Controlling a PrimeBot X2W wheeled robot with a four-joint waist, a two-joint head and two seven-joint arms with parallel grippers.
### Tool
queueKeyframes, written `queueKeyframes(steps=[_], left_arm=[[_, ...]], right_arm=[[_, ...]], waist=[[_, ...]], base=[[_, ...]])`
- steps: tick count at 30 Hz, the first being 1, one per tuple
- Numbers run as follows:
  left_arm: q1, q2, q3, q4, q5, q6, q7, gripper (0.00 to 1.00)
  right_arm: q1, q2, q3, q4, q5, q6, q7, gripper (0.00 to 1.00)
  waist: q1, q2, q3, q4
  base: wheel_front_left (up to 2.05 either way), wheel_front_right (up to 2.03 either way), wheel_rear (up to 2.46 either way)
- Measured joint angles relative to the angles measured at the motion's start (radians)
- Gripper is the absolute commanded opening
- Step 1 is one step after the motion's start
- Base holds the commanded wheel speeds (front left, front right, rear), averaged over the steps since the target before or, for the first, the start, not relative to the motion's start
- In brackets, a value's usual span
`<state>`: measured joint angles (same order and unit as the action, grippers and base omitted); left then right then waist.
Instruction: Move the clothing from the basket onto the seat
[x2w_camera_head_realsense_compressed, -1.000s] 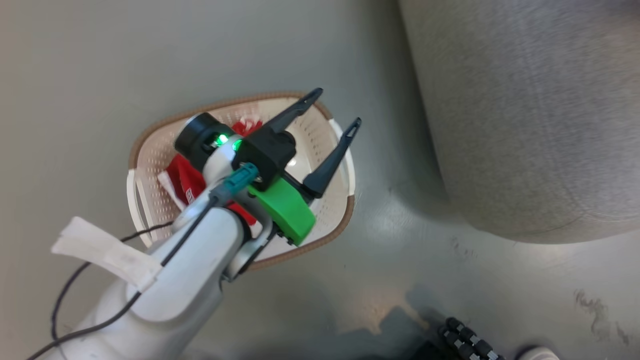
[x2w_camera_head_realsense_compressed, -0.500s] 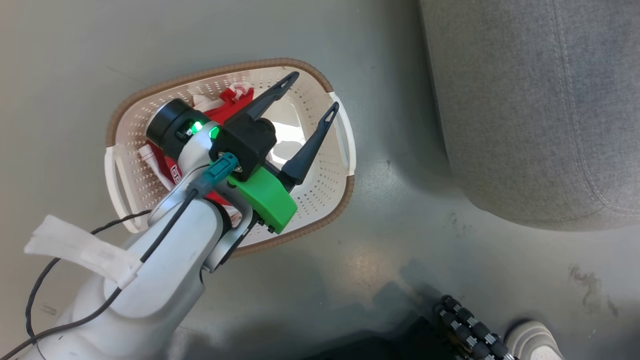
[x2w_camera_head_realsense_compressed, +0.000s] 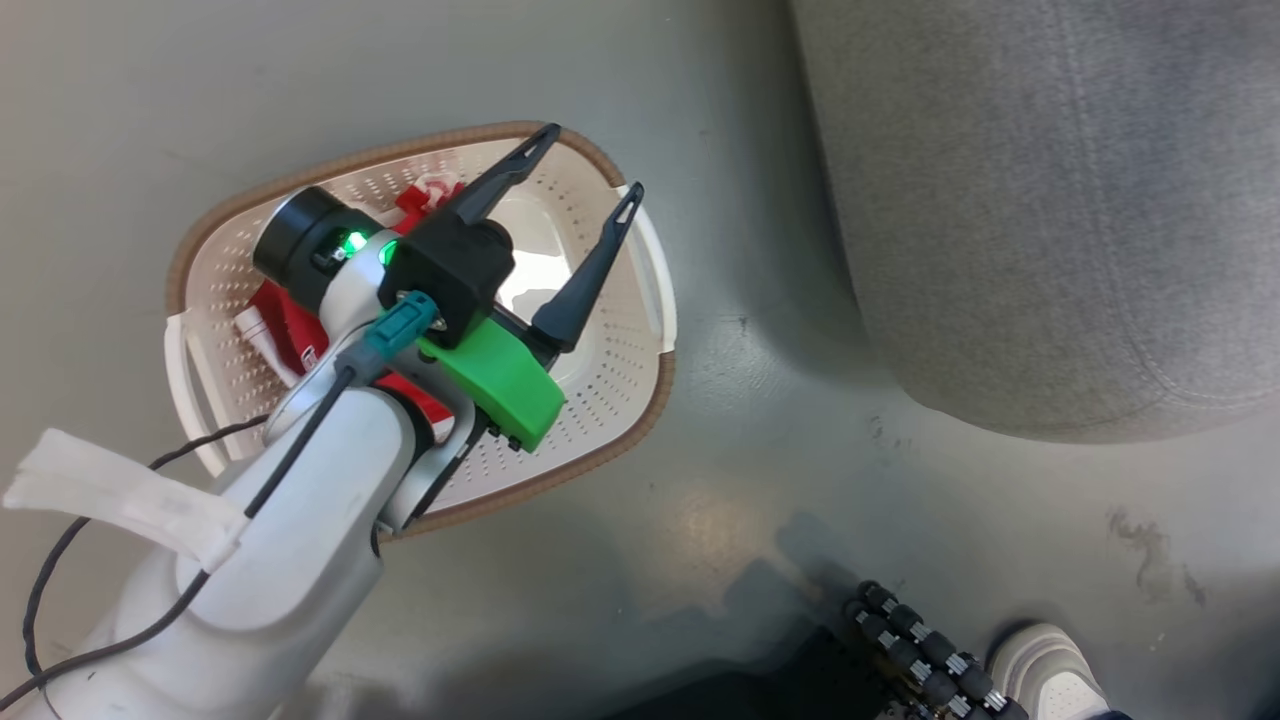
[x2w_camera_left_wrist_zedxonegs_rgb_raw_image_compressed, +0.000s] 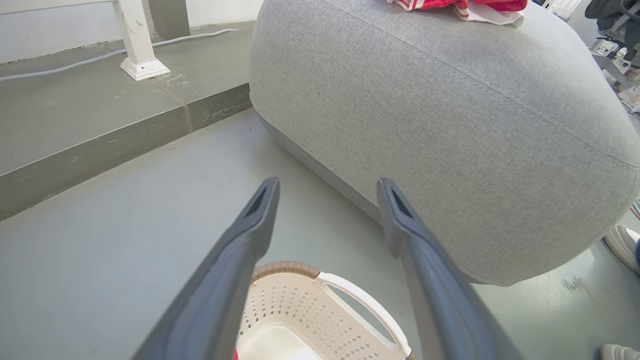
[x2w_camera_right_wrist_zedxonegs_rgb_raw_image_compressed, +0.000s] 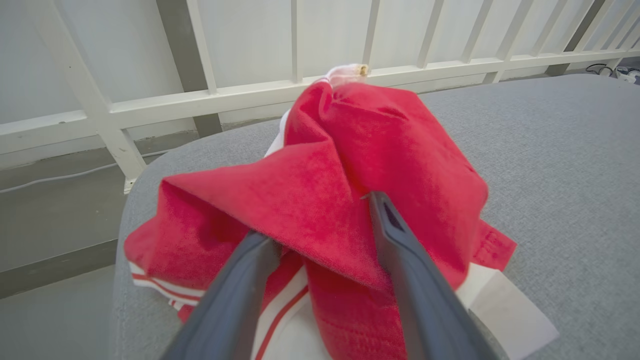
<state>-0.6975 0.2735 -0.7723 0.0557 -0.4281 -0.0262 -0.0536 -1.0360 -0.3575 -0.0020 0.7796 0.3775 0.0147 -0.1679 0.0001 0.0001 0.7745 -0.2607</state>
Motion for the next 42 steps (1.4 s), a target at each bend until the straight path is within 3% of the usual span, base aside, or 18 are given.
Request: queueKeyframes(steps=[13, 24, 32, 42], left_arm=[[0.03, 0.028, 0.056, 0.021, -0.044, 0.018, -0.046, 1.0], [0.089, 0.017, 0.102, 0.091, -0.104, 0.021, -0.142, 1.0], [0.149, 0.01, 0.171, 0.158, -0.132, 0.054, -0.178, 1.0], [0.254, -0.007, 0.287, 0.21, -0.179, 0.098, -0.198, 1.0]], right_arm=[[0.053, 0.07, 0.086, 0.016, -0.037, 0.069, -0.07, 1.0], [0.161, 0.071, 0.117, -0.009, -0.08, 0.082, -0.082, 1.0], [0.199, 0.093, 0.134, -0.123, -0.093, 0.09, -0.084, 1.0], [0.337, 0.126, 0.145, -0.219, -0.125, 0.091, -0.084, 1.0]], waist=[[0.0, 0.0, -0.052, -0.076], [-0.0001, 0.0, -0.173, -0.11], [-0.0001, 0.0, -0.28, -0.093], [-0.0001, 0.0, -0.416, -0.002]], base=[[0.0, 0.0, 0.0], [0.0, 0.0, 0.0], [0.0, 0.0, 0.0], [0.0, 0.0, 0.0]])
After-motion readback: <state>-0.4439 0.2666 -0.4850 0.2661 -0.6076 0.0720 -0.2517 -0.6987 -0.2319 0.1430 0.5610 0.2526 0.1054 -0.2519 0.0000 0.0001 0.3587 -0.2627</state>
